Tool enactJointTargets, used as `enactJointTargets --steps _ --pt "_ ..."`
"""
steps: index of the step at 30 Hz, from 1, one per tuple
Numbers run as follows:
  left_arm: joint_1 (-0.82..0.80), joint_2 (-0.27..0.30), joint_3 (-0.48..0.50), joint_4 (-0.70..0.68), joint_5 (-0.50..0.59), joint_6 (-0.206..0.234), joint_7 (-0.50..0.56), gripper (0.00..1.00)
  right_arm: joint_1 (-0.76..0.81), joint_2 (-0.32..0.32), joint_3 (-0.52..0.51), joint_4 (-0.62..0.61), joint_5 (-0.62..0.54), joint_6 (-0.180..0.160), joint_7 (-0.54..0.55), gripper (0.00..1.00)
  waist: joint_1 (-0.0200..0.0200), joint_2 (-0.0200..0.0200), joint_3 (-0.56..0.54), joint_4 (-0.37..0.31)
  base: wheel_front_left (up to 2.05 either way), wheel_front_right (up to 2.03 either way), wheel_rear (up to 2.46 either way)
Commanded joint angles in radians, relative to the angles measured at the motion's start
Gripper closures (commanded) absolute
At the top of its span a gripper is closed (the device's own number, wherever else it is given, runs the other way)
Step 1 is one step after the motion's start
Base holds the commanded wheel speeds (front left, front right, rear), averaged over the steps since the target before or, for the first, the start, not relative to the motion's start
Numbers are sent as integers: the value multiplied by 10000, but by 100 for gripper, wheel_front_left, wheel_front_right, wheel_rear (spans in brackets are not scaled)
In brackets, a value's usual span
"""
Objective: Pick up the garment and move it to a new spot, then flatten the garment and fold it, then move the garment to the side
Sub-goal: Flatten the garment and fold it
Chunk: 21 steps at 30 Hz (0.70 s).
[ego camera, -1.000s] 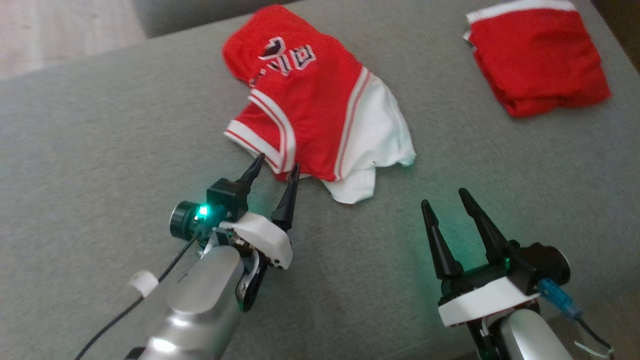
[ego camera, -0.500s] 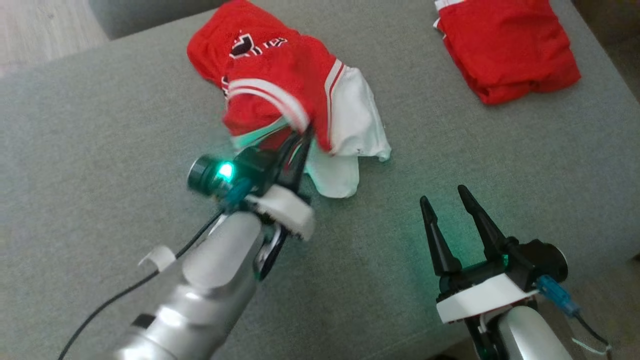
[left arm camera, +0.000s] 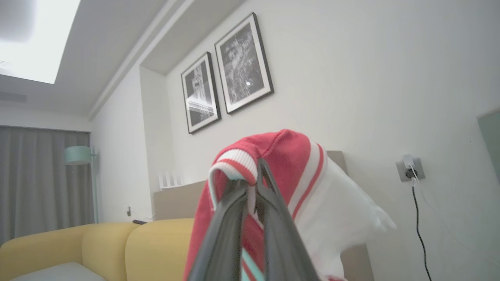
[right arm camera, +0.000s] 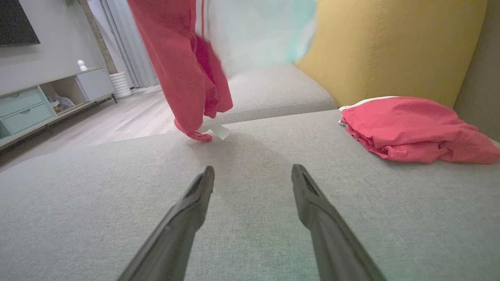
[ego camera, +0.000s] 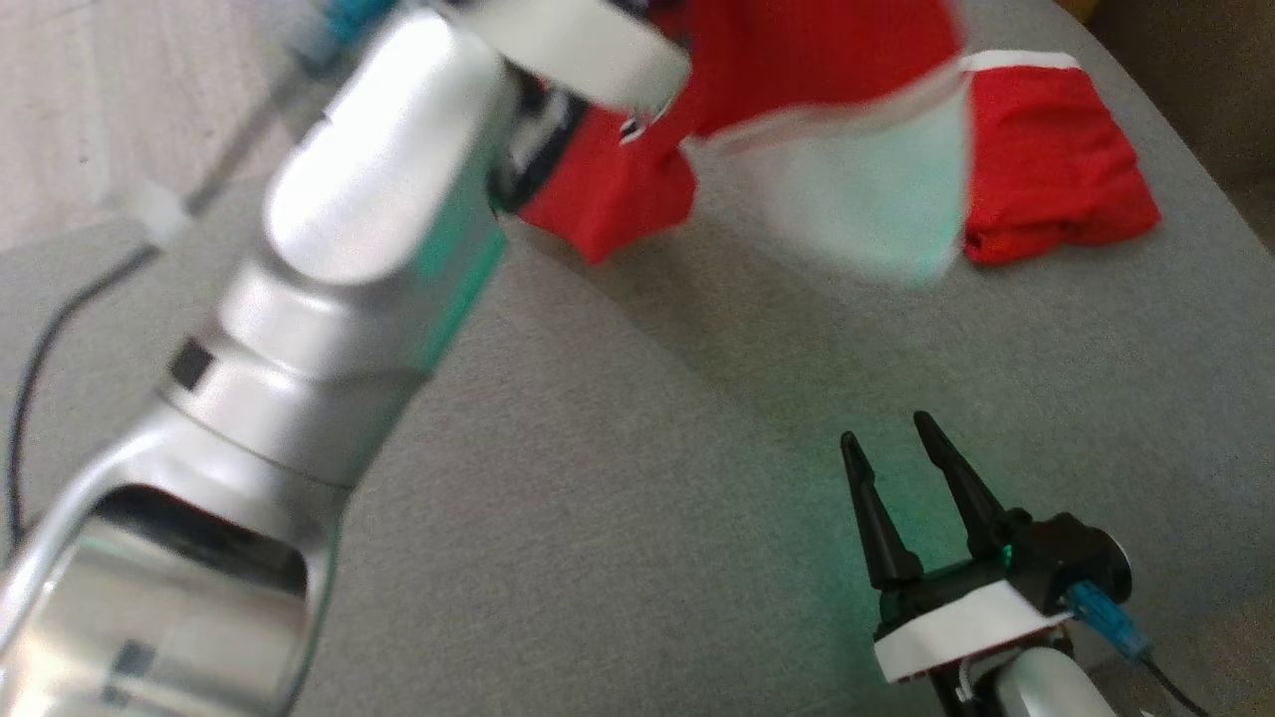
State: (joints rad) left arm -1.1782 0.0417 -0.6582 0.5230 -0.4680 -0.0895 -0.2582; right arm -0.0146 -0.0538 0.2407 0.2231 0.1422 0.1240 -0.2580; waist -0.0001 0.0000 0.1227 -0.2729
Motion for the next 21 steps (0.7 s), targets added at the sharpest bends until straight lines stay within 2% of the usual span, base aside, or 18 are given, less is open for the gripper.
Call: enactJointTargets --steps 1,3,4,6,11,15,16,17,21 --pt "-241 533 613 -358 -251 -26 -32 100 -94 26 135 -304 43 67 -38 0 1 0 -166 282 0 0 0" --pt "95 981 903 -554 -510 -1 84 100 28 28 -1 -326 27 67 -38 0 1 0 -229 526 0 0 0" --pt "95 981 903 -554 -510 -1 84 100 28 28 -1 -326 27 67 -38 0 1 0 -229 526 0 0 0" --pt "777 1553 1064 -700 -649 92 261 100 128 29 -104 -341 -6 67 -38 0 1 0 -240 802 0 0 0" --pt "3282 3014 1416 -471 -973 498 435 100 97 28 -184 -334 -121 67 -38 0 1 0 -70 1163 0 0 0" --pt "5244 3671 1806 67 -1423 858 326 100 -58 18 -262 -354 -158 67 -38 0 1 0 157 1238 0 0 0" --pt "5634 3780 1883 229 -1468 974 277 74 -62 9 -281 -339 -165 67 -38 0 1 0 203 1257 0 0 0" --pt "5959 3896 1915 377 -1394 1136 214 0 -56 -6 -286 -313 -169 67 -38 0 1 0 247 1281 0 0 0" --pt "6798 3941 2156 597 -1132 1846 24 0 -29 -41 -327 -246 -172 67 -38 0 1 0 354 1391 0 0 0"
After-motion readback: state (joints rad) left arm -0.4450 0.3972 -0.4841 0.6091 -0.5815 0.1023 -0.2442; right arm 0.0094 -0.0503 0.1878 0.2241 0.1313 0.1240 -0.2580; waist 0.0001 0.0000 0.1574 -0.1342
